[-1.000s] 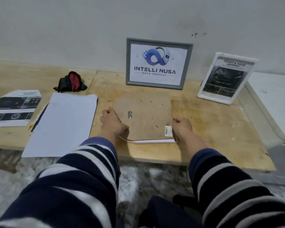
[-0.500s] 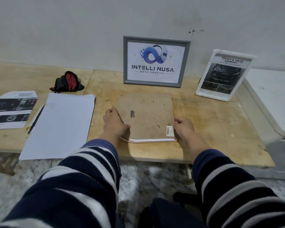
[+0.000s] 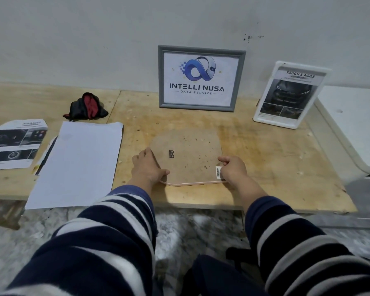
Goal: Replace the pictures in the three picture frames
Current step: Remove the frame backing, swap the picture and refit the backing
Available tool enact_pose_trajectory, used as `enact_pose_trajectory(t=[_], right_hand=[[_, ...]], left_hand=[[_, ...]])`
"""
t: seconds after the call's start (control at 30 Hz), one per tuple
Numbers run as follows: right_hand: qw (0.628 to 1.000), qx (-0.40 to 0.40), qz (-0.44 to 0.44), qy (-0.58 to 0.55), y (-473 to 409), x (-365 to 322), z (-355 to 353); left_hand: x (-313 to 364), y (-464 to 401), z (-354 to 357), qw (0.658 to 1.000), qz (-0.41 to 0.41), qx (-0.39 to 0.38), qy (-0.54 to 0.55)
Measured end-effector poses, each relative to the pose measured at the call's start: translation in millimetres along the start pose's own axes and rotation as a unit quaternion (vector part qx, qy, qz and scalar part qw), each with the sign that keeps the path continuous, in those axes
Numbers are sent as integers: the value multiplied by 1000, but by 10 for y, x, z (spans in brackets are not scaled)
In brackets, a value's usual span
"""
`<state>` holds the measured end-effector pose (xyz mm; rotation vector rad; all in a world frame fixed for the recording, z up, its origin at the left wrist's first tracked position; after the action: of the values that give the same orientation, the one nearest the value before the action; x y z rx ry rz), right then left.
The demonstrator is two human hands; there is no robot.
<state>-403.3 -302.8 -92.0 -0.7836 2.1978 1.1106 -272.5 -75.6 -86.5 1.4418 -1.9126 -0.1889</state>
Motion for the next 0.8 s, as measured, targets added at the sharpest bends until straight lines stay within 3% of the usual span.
enact_pose_trajectory(t=[0.13,0.43,0.57,0.8], right_hand=[[998,9,10,69,19,-13,4],[995,35,13,92,-16,-47,29],[986,53,23,158,-62,-102,-13],[961,-9,-8,275,-197,-268,121]], left_hand=[[-13,2,31,1000,-5,-16,-16],[101,2,-89,988,-20,-16,-155],[164,-76,-130,989,-10,-4,-145],[331,-225,-87,987,16,-40,-154]])
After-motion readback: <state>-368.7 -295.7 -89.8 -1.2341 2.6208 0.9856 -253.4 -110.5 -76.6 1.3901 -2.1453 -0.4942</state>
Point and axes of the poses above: each hand's wrist, its own y-axis away from the middle knuckle, its own z-axis out of the palm, x = y × z, the point moved 5 cm from there along -y, towards the middle knuckle, and after that the axes turned 15 degrees about -x, right-handed, at the moved point
